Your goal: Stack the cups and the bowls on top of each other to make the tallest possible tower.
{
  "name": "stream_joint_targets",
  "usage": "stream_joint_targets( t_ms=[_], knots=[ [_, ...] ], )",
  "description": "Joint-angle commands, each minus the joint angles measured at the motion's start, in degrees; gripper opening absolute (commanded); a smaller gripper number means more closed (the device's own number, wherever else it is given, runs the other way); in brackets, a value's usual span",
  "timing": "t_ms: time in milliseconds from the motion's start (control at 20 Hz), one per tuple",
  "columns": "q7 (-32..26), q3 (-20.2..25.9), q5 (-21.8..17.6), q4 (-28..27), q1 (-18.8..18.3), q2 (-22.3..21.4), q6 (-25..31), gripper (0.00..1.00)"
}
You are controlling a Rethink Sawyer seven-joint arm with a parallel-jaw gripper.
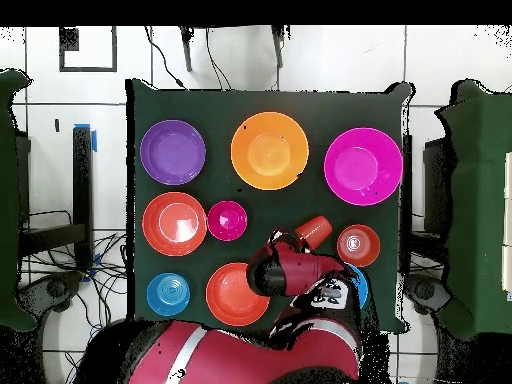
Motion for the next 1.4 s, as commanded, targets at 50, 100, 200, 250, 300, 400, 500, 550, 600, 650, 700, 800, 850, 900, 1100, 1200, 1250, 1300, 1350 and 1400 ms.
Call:
stream_joint_targets(
  t_ms=[50, 100, 200, 250, 300, 400, 500, 550, 600, 650, 700, 800, 850, 900, 1100, 1200, 1250, 1300, 1350, 1400],
  knots=[
    [8.72, 0.58, 6.23, -4.36, 4.11, 5.54, -3.80, 1.00],
    [8.99, -0.31, 7.16, -4.62, 4.95, 6.31, -4.37, 1.00],
    [9.33, -1.73, 9.11, -4.96, 6.36, 7.63, -4.76, 1.00],
    [9.26, -1.81, 9.63, -4.97, 6.45, 7.98, -5.08, 1.00],
    [9.43, -2.05, 10.55, -4.93, 6.82, 8.41, -5.06, 1.00],
    [9.68, -3.25, 12.31, -4.56, 8.29, 8.70, -4.85, 1.00],
    [9.84, -5.29, 14.63, -4.57, 10.46, 9.84, -5.25, 1.00],
    [9.85, -6.27, 15.67, -4.61, 11.37, 10.47, -5.82, 1.00],
    [9.98, -7.14, 16.89, -4.65, 12.16, 11.40, -6.50, 1.00],
    [9.68, -7.58, 17.52, -4.75, 12.52, 11.90, -7.15, 1.00],
    [9.72, -8.34, 18.62, -4.72, 13.30, 12.54, -7.66, 1.00],
    [9.02, -8.54, 19.38, -4.72, 13.48, 12.72, -7.75, 1.00],
    [8.77, -8.81, 19.72, -4.60, 13.72, 12.47, -7.63, 1.00],
    [8.51, -9.09, 20.06, -4.47, 13.97, 12.22, -7.51, 1.00],
    [7.63, -9.70, 20.69, -4.44, 14.27, 11.81, -7.61, 1.00],
    [7.27, -10.19, 20.89, -4.56, 14.50, 11.62, -7.74, 1.00],
    [7.10, -10.43, 20.98, -4.53, 14.67, 11.40, -7.41, 1.00],
    [6.93, -10.68, 21.07, -4.50, 14.84, 11.18, -7.08, 1.00],
    [6.75, -11.04, 21.17, -4.54, 15.09, 10.99, -6.69, 1.00],
    [6.89, -11.57, 21.45, -4.36, 15.53, 10.96, -7.00, 1.00]
  ],
)
